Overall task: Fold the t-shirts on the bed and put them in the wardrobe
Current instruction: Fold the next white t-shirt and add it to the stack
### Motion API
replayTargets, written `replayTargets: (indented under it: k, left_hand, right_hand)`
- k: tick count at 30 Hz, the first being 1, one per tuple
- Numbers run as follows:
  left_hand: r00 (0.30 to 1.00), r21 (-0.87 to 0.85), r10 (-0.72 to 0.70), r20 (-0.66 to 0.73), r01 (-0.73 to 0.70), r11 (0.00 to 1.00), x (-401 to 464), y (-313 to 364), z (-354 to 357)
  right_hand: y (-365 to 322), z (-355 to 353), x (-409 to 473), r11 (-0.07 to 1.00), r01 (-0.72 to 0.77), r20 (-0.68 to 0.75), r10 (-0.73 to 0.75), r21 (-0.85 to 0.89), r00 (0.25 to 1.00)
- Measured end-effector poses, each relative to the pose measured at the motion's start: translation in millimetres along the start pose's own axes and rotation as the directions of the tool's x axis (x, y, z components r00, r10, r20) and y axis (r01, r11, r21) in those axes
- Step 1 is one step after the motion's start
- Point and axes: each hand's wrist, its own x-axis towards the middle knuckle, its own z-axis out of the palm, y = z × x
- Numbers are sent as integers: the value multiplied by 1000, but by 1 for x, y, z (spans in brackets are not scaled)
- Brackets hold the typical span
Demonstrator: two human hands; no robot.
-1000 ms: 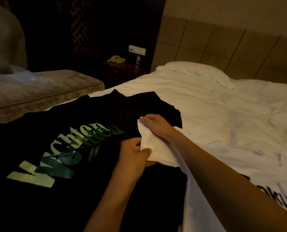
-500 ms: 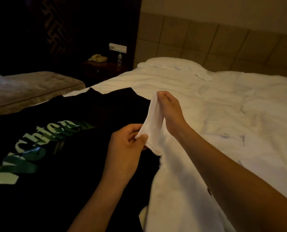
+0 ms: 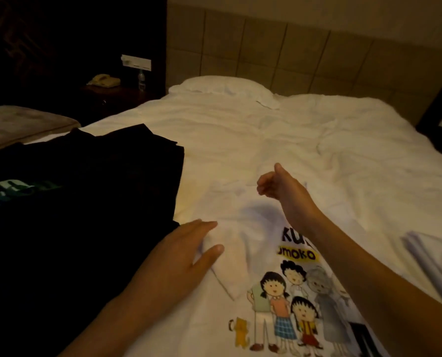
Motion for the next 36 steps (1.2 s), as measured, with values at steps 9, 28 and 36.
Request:
replayTargets:
  k: [9,28,36]
  left_hand:
    - [995,-64,-68,-66,64,996,11,-50,14]
    - [932,-400,-287,-221,182,898,19,-72,5]
    - [994,-151,34,-108,-50,987,12,-54,5]
  right_hand:
    - [20,39,45,690,-55,115,197,-722,974]
    - [55,89,69,561,38,9,-54,-827,998]
    - [34,70,34,400,-131,-157,-33,-907,987]
